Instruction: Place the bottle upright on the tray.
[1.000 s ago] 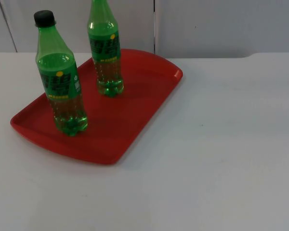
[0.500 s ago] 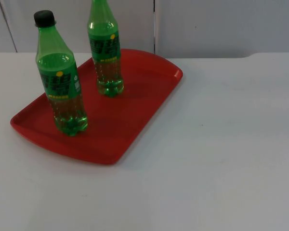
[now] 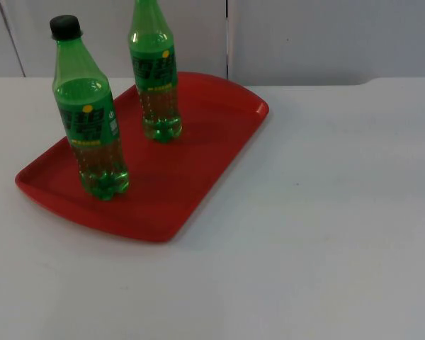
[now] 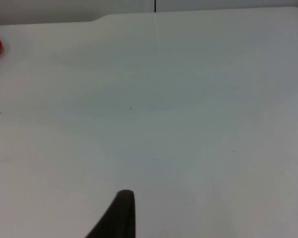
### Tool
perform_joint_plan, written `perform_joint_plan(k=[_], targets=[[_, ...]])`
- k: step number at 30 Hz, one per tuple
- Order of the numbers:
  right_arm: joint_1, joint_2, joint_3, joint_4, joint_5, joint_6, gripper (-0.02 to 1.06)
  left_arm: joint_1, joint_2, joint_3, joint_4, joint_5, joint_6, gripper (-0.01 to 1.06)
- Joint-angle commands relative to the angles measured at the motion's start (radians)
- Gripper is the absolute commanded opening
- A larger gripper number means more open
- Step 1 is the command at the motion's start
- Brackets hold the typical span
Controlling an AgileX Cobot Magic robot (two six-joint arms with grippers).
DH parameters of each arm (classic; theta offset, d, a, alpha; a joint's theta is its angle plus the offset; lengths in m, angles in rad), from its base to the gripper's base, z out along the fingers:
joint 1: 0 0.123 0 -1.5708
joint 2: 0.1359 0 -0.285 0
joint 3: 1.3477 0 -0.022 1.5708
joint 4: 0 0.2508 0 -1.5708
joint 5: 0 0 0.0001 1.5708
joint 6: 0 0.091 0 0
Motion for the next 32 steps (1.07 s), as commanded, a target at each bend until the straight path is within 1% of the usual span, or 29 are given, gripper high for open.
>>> perform_joint_plan(k=[1, 24, 28, 29, 32], targets=[[-0.008, -0.003, 0.003, -0.003, -0.005, 0.001, 1.05, 0.002, -0.003, 0.004, 0.002, -0.003, -0.007, 1.01], [-0.003, -0.003, 0.003, -0.003, -0.005, 0.001, 1.05, 0.002, -0.003, 0.004, 0.002, -0.003, -0.007, 1.01], [0.062, -0.003, 0.003, -0.003, -0.005, 0.001, 1.05, 0.002, -0.003, 0.004, 0.002, -0.003, -0.007, 1.01], [0.062, -0.003, 0.003, -0.003, -0.005, 0.001, 1.05, 0.002, -0.003, 0.004, 0.002, -0.003, -0.007, 1.01], [0.108, -0.003, 0.003, -0.003, -0.005, 0.001, 1.05, 0.002, -0.003, 0.004, 0.002, -0.003, -0.007, 1.01]])
